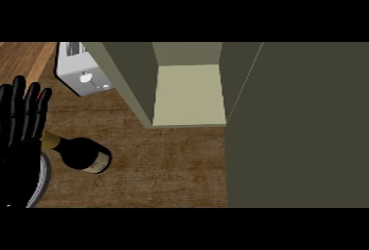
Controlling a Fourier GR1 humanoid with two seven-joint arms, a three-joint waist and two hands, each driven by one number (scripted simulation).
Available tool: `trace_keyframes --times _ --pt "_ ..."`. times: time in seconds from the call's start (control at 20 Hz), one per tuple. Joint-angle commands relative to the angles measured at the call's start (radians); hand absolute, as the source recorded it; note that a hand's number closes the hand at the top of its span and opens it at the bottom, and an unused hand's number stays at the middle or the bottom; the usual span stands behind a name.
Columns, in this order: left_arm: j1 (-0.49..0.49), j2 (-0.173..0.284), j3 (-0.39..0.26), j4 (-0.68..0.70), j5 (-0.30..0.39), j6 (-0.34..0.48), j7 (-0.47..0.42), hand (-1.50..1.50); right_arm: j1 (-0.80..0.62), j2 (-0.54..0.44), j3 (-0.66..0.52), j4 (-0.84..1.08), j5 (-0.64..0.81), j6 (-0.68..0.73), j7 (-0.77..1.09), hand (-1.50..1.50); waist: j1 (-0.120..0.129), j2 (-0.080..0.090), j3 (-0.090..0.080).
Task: Pick up the wine, place it into the cabinet and close the cabinet
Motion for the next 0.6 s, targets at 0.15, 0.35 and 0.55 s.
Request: trace_keyframes --times 0.15,0.35,0.55 --pt "-0.181 0.086 0.186 0.188 0.004 0.03 0.009 -1.5 0.111 0.008 0.003 -0.148 0.015 -0.002 -0.005 -1.5 0.004 -0.006 -0.015" --pt "-0.158 -0.071 0.186 0.234 0.197 0.081 0.113 -1.5 0.134 -0.023 0.08 -0.073 -0.121 0.136 0.053 -1.5 0.009 -0.002 -0.016" --pt "-0.214 -0.037 0.226 0.232 0.235 0.112 0.209 -1.5 0.239 -0.025 0.109 -0.194 -0.14 0.147 0.11 -1.5 0.013 -0.008 -0.015"
